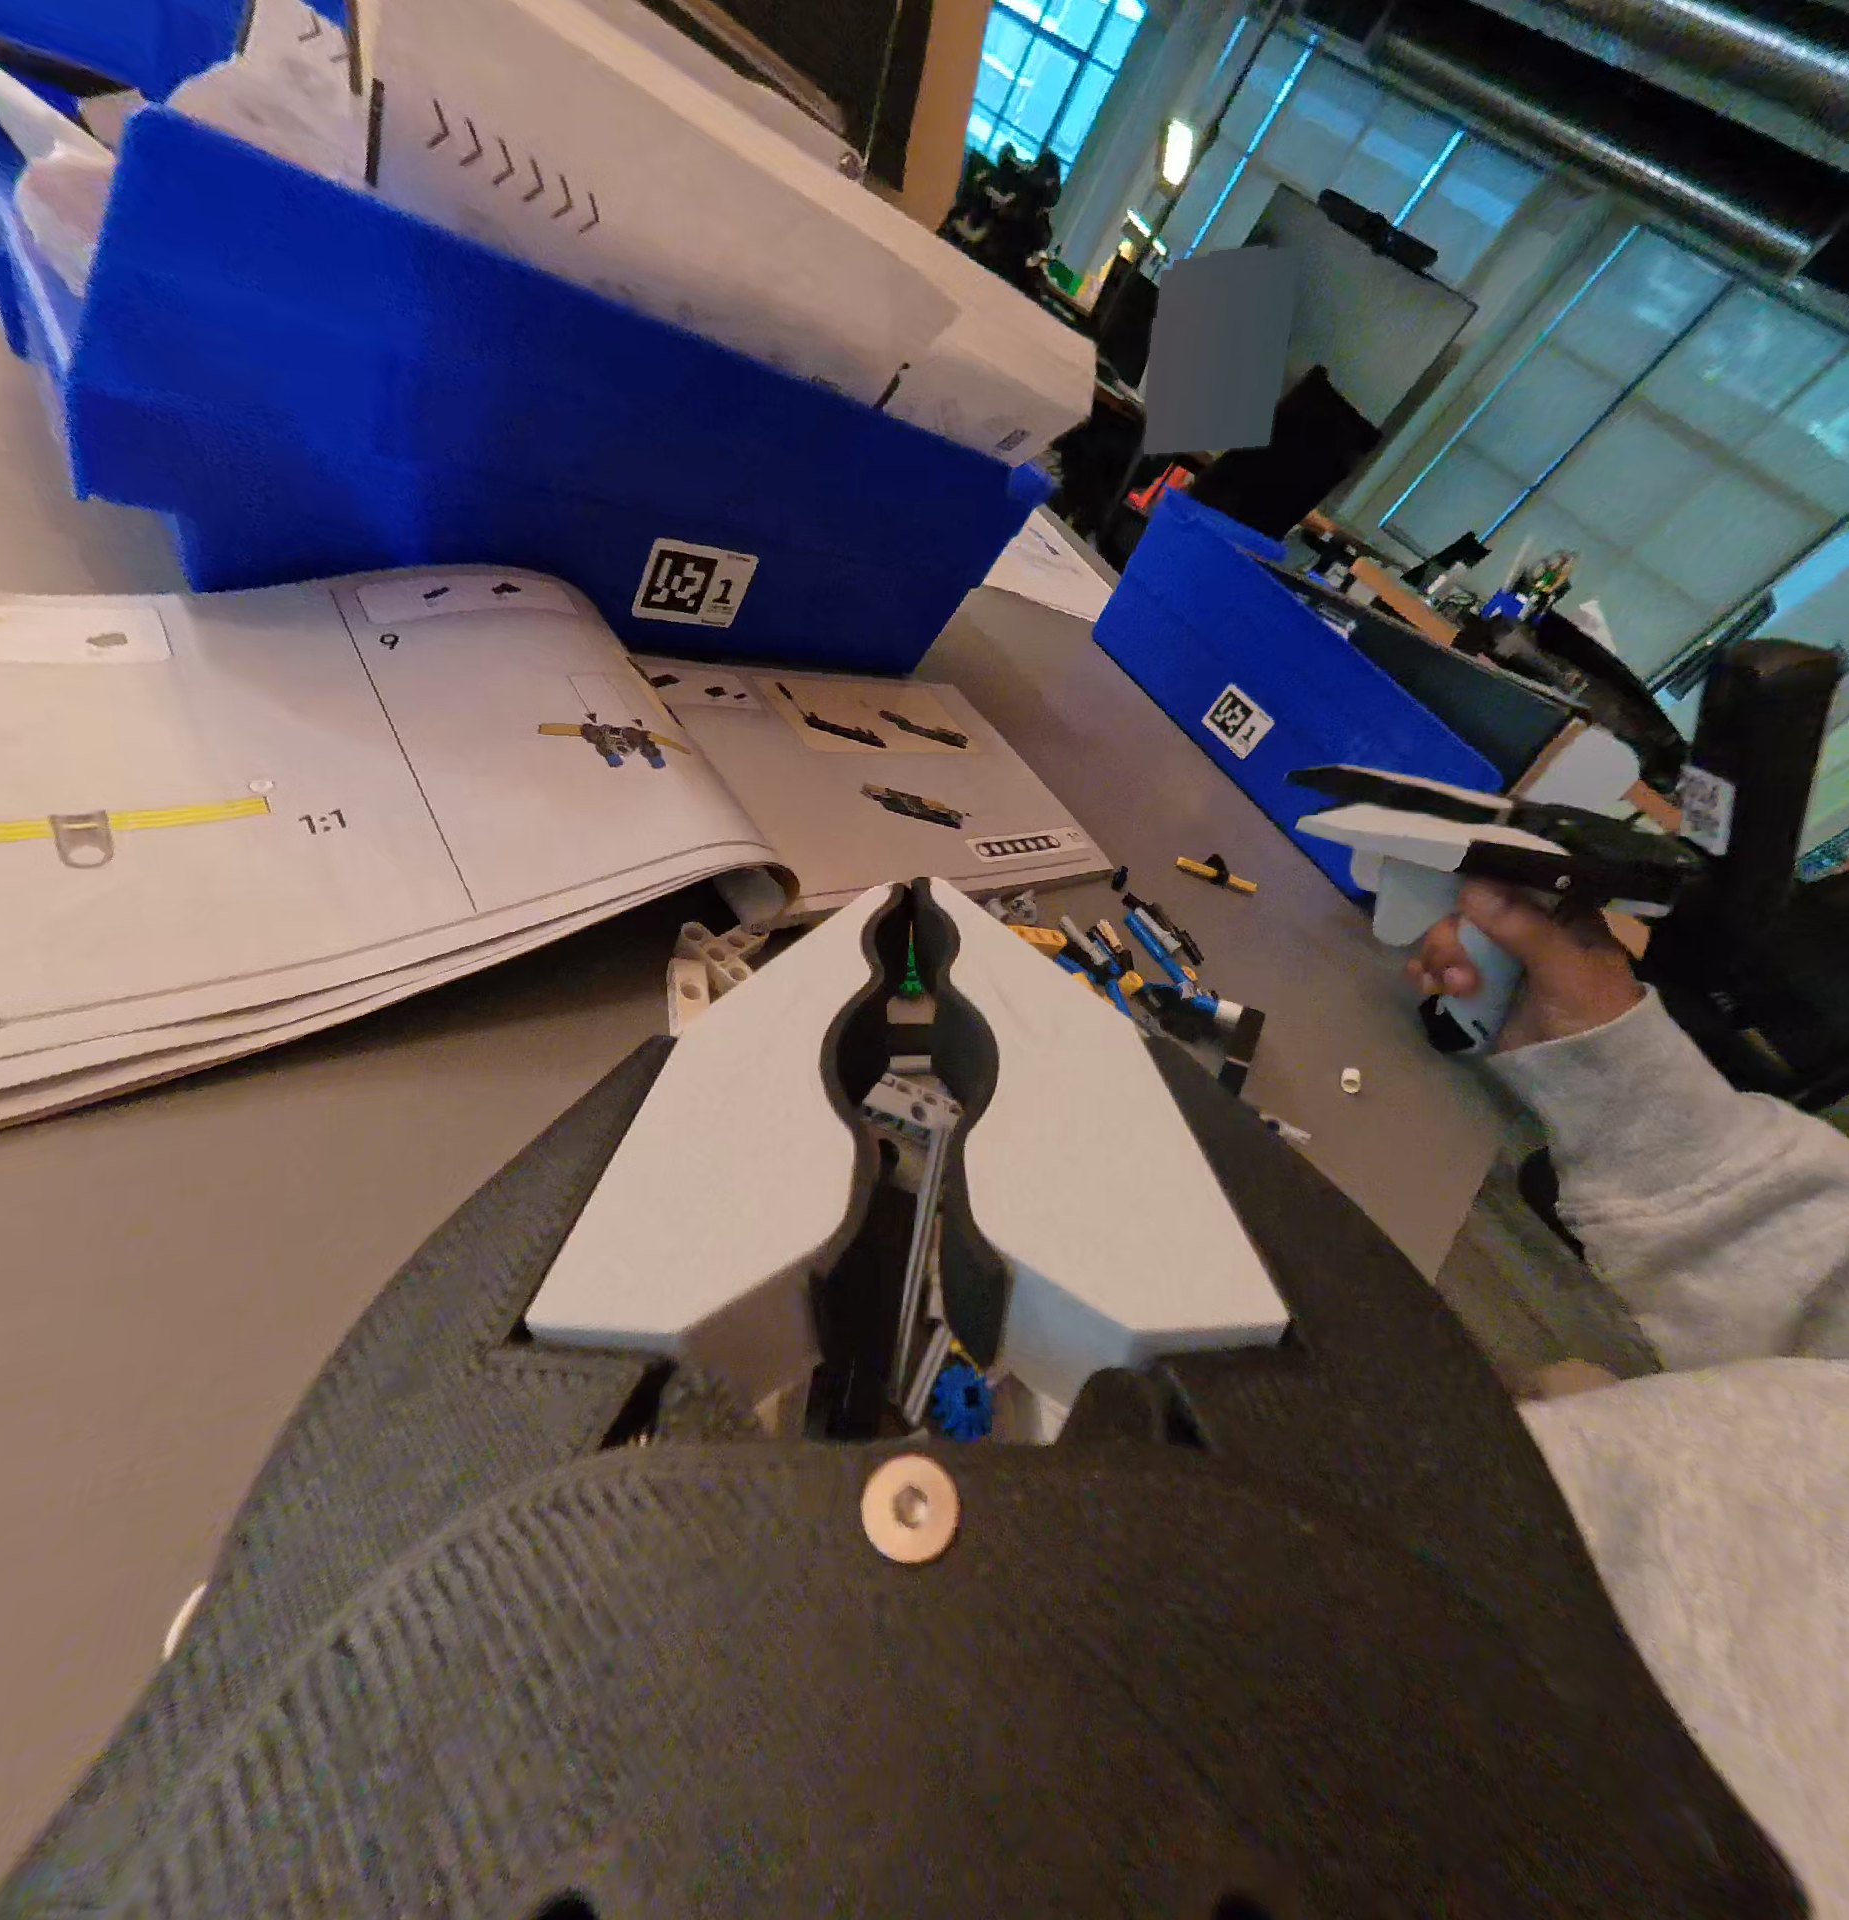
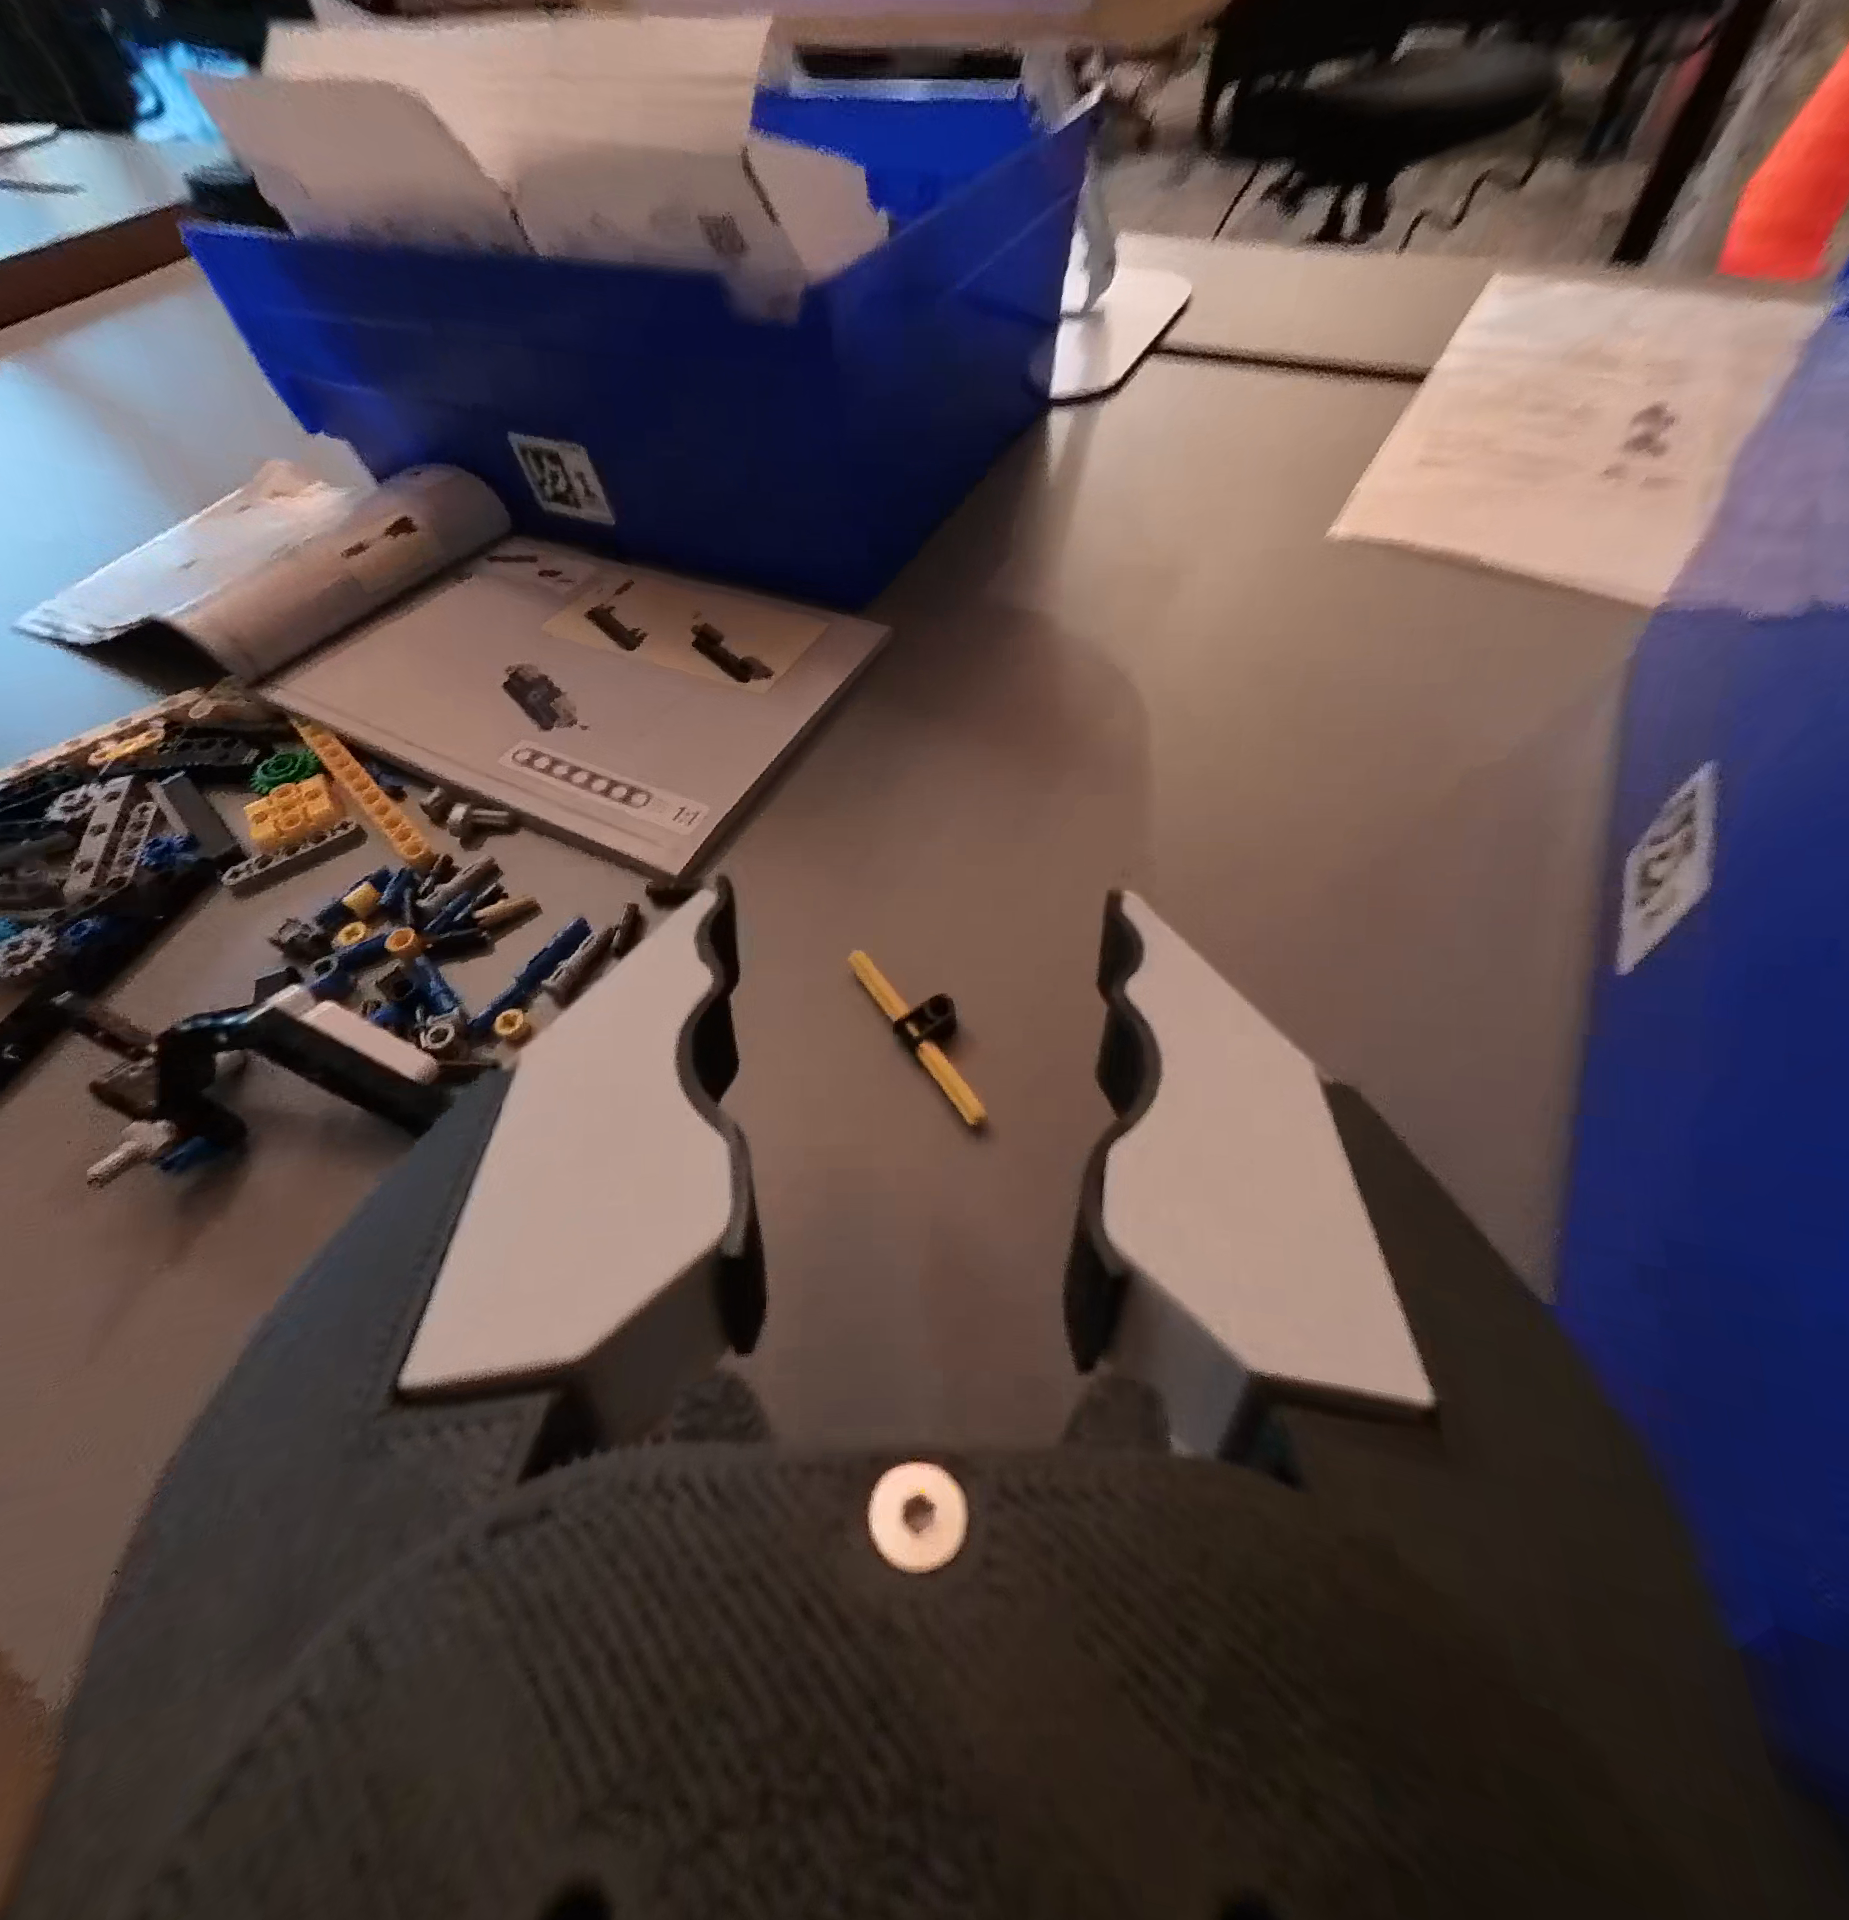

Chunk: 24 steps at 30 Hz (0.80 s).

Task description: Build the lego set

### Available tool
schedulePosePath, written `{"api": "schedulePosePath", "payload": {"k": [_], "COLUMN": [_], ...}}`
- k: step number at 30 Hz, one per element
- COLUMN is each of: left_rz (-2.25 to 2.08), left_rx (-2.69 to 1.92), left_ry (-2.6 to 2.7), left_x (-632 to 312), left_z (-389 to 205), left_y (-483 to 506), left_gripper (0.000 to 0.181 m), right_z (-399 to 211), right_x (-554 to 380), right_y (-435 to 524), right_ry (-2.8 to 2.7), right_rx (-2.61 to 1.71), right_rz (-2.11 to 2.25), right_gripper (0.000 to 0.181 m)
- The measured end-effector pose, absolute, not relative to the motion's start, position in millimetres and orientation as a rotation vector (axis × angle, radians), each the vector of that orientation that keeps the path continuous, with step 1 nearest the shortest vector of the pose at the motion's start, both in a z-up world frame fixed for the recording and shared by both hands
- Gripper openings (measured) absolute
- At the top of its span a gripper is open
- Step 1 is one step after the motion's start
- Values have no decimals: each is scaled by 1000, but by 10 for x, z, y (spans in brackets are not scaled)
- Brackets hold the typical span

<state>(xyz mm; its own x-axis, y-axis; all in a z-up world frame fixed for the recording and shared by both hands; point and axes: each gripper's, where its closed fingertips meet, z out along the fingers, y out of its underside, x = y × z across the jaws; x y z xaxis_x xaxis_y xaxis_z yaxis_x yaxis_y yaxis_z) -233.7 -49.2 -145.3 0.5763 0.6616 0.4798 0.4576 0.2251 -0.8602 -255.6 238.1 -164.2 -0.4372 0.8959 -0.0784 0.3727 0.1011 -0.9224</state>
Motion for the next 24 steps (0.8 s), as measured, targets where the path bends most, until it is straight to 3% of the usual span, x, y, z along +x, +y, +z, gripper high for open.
{"api": "schedulePosePath", "payload": {"k": [8, 24], "left_rz": [224, 171], "left_rx": [-1375, -1366], "left_ry": [-1006, -1039], "left_x": [-2283, -2278], "left_z": [-1380, -1422], "left_y": [-539, -555], "left_gripper": [0, 0], "right_z": [-1636, -1668], "right_x": [-2543, -2522], "right_y": [2380, 2437], "right_ry": [-1868, -1855], "right_rx": [-1239, -1331], "right_rz": [1335, 1371], "right_gripper": [73, 59]}}
